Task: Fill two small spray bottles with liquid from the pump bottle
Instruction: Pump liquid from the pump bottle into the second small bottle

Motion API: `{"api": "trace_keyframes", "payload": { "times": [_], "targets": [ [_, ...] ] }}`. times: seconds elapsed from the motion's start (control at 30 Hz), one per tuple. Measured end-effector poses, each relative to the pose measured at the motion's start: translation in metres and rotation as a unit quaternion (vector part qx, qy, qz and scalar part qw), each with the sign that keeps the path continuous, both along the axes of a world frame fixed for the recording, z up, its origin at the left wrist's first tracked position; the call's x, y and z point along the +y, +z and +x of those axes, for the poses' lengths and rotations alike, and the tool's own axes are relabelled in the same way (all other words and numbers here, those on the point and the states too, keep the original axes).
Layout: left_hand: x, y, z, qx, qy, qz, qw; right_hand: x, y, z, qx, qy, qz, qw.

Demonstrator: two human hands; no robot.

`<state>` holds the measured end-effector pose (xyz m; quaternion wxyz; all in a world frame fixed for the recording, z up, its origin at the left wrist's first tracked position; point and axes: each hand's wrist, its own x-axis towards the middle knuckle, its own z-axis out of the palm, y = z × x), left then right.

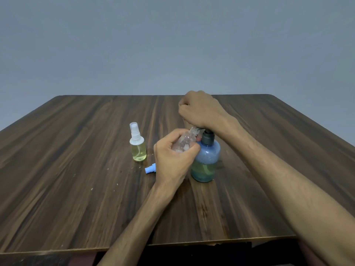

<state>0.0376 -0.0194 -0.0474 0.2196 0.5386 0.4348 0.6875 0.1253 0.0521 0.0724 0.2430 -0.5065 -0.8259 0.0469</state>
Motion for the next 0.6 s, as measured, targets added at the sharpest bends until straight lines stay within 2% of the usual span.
{"api": "trace_keyframes", "payload": {
  "times": [0.2,0.33,0.5,0.6],
  "targets": [
    [-0.0026,-0.0016,-0.0015,0.015,-0.005,0.008,1.0,-0.0001,0.0069,-0.0009,0.029,0.004,0.076,0.997],
    [0.0009,-0.0018,-0.0006,0.02,0.004,0.013,1.0,0.001,-0.0021,0.0005,0.004,-0.001,0.009,1.0],
    [-0.0008,-0.0028,-0.0021,0.021,-0.005,0.01,1.0,-0.0013,0.007,-0.0007,0.019,0.008,0.041,0.999],
    [0.0006,-0.0023,-0.0018,0.014,-0.005,0.009,1.0,-0.0009,-0.0017,0.0012,0.011,-0.001,0.013,1.0]
  ]
}}
